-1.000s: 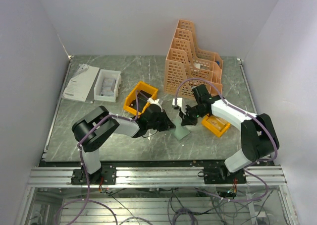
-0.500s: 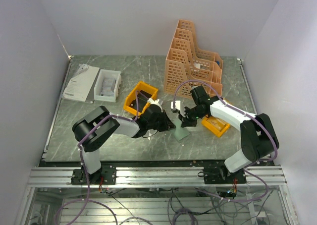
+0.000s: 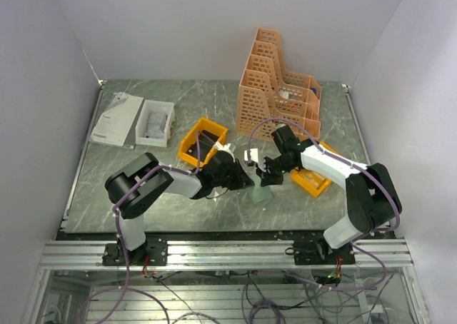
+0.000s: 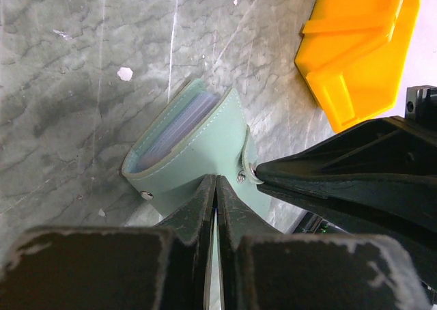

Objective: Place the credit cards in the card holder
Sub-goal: Close the card holder at the center of the board.

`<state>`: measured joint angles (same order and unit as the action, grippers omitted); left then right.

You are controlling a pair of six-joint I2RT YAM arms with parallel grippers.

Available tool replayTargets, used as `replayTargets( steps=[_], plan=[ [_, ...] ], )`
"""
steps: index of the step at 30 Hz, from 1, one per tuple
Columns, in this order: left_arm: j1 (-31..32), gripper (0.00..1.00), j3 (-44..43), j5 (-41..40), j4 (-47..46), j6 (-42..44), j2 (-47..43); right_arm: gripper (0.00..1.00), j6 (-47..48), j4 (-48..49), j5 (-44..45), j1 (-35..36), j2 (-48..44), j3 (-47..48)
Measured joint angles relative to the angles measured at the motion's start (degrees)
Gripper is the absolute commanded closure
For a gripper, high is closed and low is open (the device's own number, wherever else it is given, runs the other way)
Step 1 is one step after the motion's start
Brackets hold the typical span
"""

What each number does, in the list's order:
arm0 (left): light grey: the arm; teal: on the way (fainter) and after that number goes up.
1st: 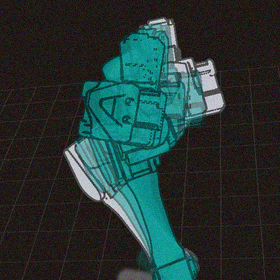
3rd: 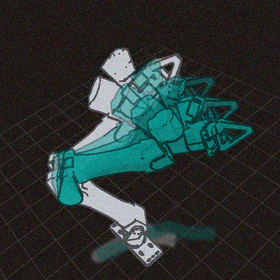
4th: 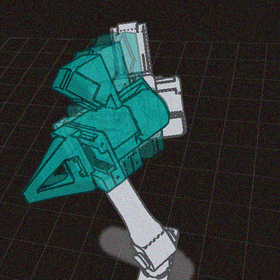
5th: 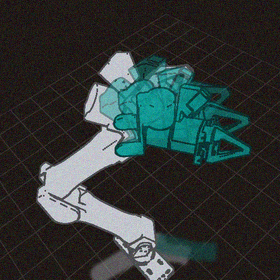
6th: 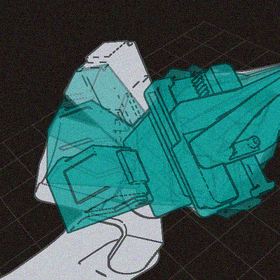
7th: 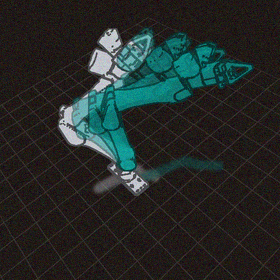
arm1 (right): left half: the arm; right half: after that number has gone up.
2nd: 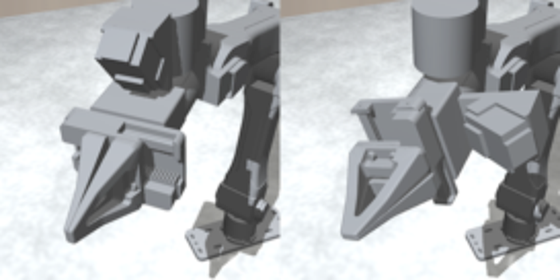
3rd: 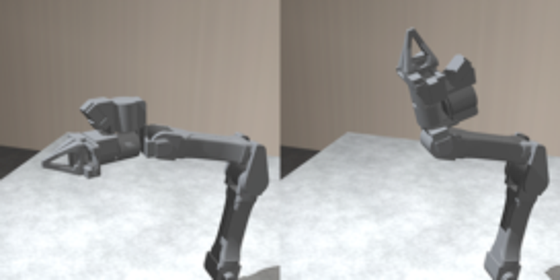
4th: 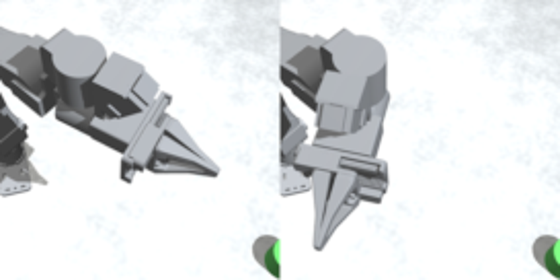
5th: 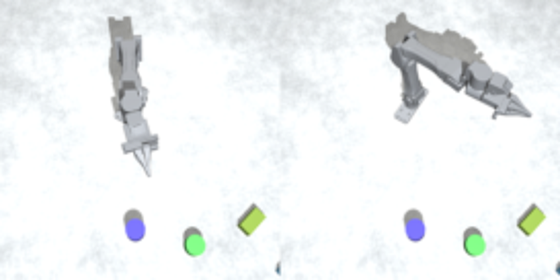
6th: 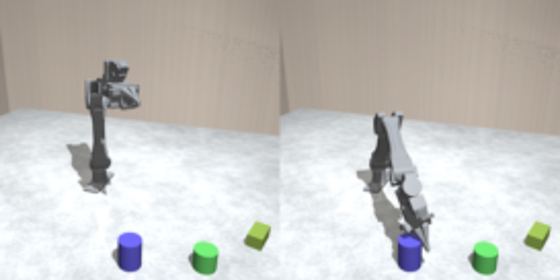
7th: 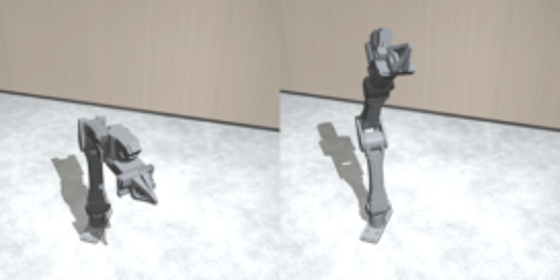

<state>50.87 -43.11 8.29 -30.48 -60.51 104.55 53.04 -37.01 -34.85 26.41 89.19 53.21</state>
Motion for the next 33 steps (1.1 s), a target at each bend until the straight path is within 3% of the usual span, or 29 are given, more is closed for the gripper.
replayTargets(
  steps=[7, 16, 24, 33],
  plan=[
    [0.15, 0.81, 0.96, -0.15, -0.35, 0.24, -0.96, 1.00, -0.50, -0.17, 0.13, 0.00, 0.11, -0.04],
    [1.16, 0.76, 3.72, -1.20, 2.91, 2.73, -11.04, 1.00, -1.66, -0.17, -1.77, -1.73, -0.11, 0.00],
    [4.07, 0.90, 5.70, -1.60, 0.31, 1.79, -7.96, 1.00, -1.11, -0.81, -3.93, -2.38, -0.11, 0.02],
    [4.13, 0.93, 3.52, -1.29, -1.68, 0.87, -2.34, 1.00, 2.27, -1.03, -4.74, -2.71, -0.13, 0.02]
  ],
)
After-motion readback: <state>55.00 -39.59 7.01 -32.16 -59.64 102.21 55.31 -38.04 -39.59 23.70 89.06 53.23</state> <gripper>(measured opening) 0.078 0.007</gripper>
